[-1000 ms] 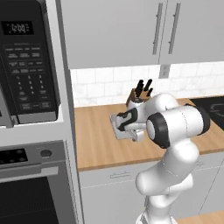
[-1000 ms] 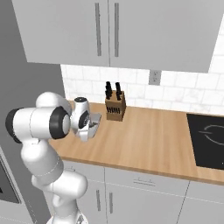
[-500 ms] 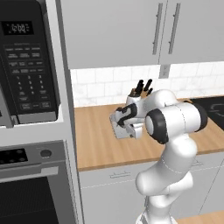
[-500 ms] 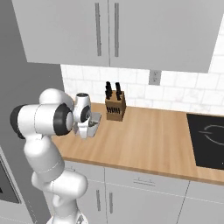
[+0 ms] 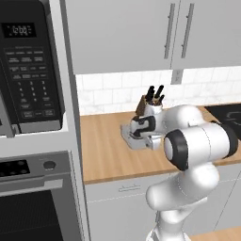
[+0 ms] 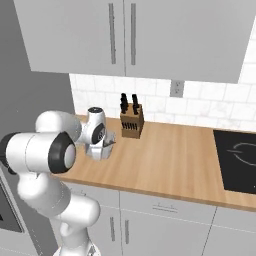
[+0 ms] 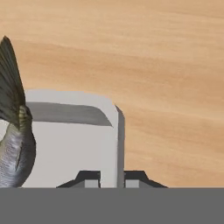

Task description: Take the meat container that has the fish and place it on the second highest rack of the freezer. Then take the vegetable container that has the lime and carrot and place it on the highest rack of the freezer.

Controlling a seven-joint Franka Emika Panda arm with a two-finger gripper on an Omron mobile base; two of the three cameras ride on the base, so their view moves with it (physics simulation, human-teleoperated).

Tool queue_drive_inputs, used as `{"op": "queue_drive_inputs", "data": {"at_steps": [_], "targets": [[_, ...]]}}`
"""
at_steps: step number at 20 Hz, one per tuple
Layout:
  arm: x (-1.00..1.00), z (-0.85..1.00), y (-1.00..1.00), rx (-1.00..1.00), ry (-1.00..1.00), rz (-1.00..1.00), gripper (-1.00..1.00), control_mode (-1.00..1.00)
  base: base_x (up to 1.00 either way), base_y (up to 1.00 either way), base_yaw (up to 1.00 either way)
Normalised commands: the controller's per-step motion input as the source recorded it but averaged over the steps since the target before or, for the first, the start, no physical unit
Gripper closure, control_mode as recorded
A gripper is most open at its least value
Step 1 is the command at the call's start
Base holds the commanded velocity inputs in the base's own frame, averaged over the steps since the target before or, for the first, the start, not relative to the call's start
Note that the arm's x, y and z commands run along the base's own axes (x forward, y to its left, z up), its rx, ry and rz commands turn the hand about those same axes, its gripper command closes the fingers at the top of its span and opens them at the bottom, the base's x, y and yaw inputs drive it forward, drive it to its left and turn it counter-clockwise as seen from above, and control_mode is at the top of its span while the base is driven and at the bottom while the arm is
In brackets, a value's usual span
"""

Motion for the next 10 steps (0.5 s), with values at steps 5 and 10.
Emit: {"op": "queue_drive_inputs", "data": {"at_steps": [5, 10], "targets": [[-0.28, 0.81, -0.35, 0.06, -0.07, 0.02, 1.00, -1.00, 0.00, 0.00, 0.00], [-0.52, 0.84, -0.42, 0.05, -0.11, 0.17, 1.00, -1.00, 0.00, 0.00, 0.00]]}}
